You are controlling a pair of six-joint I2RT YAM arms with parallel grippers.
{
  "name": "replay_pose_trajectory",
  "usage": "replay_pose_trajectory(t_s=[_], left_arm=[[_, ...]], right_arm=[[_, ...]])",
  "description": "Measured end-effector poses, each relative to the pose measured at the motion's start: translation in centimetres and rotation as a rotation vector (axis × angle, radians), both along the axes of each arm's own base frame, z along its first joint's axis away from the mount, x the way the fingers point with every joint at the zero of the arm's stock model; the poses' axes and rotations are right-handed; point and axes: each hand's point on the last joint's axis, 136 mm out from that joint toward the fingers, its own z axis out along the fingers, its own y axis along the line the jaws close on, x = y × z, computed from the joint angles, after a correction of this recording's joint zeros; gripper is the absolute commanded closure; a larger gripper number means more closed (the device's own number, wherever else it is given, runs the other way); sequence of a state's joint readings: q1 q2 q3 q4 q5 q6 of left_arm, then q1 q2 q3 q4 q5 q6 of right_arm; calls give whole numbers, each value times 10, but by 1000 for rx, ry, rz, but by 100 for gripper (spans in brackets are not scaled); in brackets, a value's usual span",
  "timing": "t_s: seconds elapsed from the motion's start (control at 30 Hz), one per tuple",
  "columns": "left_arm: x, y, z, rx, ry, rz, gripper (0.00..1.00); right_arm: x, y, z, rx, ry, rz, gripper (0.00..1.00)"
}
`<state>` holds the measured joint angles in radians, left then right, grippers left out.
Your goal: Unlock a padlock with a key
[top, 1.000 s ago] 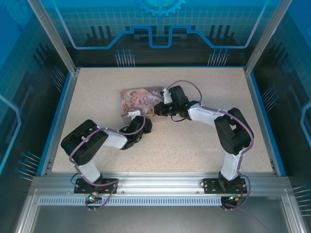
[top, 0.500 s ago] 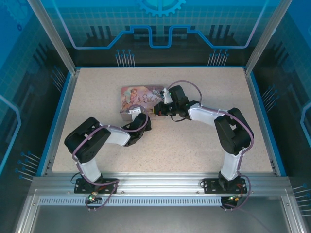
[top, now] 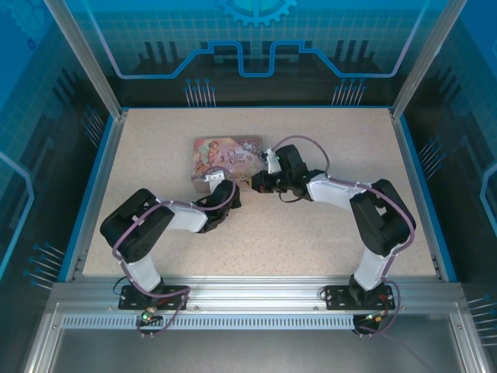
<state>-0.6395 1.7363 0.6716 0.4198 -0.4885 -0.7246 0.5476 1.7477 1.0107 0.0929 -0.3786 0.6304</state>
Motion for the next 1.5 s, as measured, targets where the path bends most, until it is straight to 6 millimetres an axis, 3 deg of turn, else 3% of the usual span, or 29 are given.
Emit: replay_pose_trajectory(t_s=[0.23, 0.5, 0.83, 1.5], left_arm=[[-6, -1, 19, -71, 10, 20, 94], [-15, -9, 42, -210, 30, 28, 98], [-24, -21, 55, -365, 76, 36, 100], [-26, -36, 62, -501, 112, 35, 100]], right_arm=[[-36, -25, 4, -5, -50, 19, 100], [-65, -28, -30, 16, -60, 55, 100], [-63, 2, -26, 87, -173, 98, 100], [-43, 8, -27, 111, -260, 61, 100]])
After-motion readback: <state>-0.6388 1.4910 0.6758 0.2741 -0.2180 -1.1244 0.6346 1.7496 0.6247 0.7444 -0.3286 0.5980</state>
